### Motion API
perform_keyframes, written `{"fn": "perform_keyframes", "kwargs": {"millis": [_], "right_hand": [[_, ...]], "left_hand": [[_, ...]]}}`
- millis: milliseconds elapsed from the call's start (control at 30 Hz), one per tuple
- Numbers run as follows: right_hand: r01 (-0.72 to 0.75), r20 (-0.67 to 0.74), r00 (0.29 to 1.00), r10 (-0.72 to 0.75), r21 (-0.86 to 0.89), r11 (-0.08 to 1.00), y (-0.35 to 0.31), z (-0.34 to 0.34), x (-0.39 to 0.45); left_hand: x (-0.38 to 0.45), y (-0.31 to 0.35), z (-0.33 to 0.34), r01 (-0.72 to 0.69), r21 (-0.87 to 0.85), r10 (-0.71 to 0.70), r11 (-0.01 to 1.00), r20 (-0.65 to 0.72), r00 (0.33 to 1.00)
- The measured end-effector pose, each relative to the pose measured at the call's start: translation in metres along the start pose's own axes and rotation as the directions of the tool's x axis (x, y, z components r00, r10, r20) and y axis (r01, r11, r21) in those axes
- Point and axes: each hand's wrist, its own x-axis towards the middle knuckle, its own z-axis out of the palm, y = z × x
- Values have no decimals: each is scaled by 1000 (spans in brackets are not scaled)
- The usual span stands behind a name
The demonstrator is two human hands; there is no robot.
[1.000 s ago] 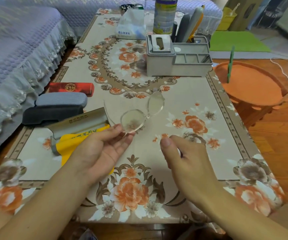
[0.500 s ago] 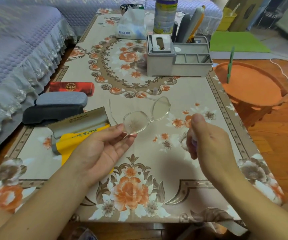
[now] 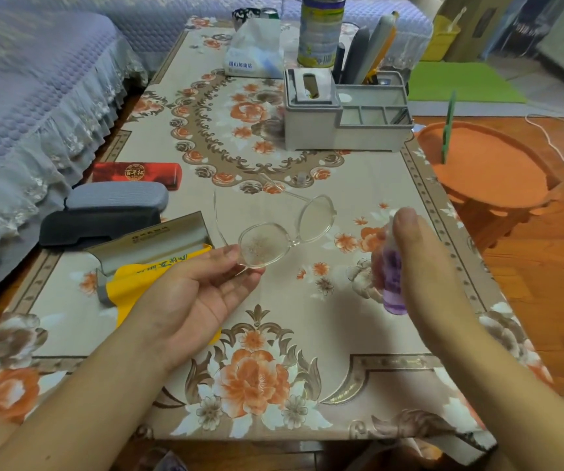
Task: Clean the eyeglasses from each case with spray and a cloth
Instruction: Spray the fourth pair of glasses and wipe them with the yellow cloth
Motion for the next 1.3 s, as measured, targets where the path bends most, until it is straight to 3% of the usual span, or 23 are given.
{"fn": "perform_keyframes", "kwargs": {"millis": [167, 300, 433, 500, 633, 800, 933, 1000, 1100, 1200, 1300], "right_hand": [[-134, -11, 991, 135, 90, 987, 19, -16, 35], [-29, -133, 991, 24, -39, 999, 18, 0, 96], [39, -216, 973, -83, -197, 980, 7, 24, 179], [52, -233, 966, -109, -238, 970, 7, 33, 208], [7, -233, 969, -87, -325, 946, 30, 45, 226], [-79, -224, 975, 9, -303, 950, 37, 44, 223], [-94, -413, 911, 6, -193, 977, 25, 53, 167], [-45, -310, 951, -17, -193, 980, 23, 70, 115], [55, 127, 992, -23, -250, 967, 20, 88, 42], [211, 517, 856, -1, -347, 914, 10, 100, -7], [425, 625, 772, -117, -368, 827, 6, 120, -27]], "left_hand": [[-6, 18, -8, -218, 290, 227, 932, 1, 974], [-14, 35, -24, -386, 574, 479, 722, -13, 878], [-19, 41, -36, -432, 735, 613, 522, 29, 789], [-23, 41, -39, -448, 772, 659, 451, 51, 751], [-29, 43, -49, -492, 762, 704, 420, 69, 707], [-34, 49, -68, -526, 758, 746, 385, 80, 661], [-38, 59, -79, -518, 796, 779, 313, 97, 620], [-41, 66, -89, -519, 802, 805, 295, 84, 588], [-46, 73, -103, -540, 804, 836, 250, 102, 539], [-54, 72, -117, -575, 805, 857, 144, 189, 480], [-61, 67, -134, -587, 809, 848, 1, 311, 430]]}}
